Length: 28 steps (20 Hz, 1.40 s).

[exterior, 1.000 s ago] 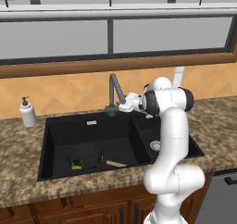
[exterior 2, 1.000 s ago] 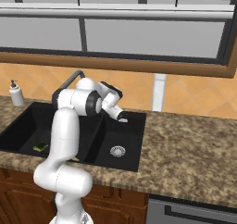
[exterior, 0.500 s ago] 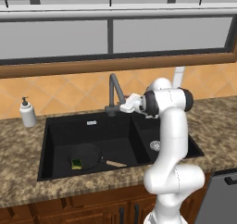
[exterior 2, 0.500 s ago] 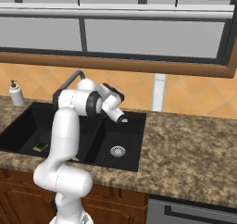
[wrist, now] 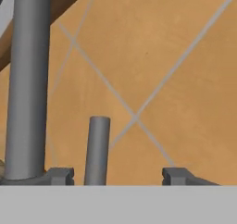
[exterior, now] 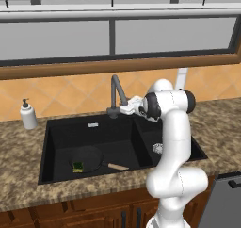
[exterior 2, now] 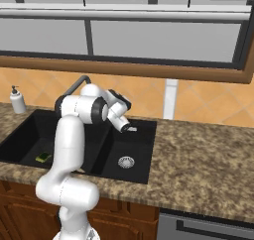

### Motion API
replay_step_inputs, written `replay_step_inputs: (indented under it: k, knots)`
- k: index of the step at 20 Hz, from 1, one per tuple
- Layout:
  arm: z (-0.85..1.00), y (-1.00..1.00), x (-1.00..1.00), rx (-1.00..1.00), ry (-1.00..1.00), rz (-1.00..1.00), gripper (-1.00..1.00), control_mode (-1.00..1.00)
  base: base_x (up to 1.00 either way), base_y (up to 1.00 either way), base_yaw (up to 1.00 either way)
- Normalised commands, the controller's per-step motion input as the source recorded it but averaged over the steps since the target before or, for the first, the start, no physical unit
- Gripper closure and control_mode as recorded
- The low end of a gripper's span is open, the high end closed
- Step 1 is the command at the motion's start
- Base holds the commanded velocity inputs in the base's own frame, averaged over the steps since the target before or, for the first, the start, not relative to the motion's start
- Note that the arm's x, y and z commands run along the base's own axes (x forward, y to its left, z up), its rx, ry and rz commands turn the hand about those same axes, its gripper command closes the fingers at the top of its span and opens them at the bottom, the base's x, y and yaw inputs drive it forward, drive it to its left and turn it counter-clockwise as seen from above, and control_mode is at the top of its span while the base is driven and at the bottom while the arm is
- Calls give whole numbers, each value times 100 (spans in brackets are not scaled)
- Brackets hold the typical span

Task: Pick the pan and sponge and place them into the sink. Then turn on the water.

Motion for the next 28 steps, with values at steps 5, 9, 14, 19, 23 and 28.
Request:
replay_step_inputs:
  k: [5,9,14,19,23,28]
  knots:
    - [0,-63,19,21,2,0,100,-100,0,0,0]
    - [0,-72,23,16,4,0,100,-100,0,0,0]
    - [-11,-84,18,8,6,-1,100,-100,0,0,0]
    - [-28,-88,10,1,10,-8,100,-100,0,0,0]
    - [-48,-79,5,0,14,-12,100,-100,0,0,0]
    - [-57,-76,0,-1,11,-10,100,-100,0,0,0]
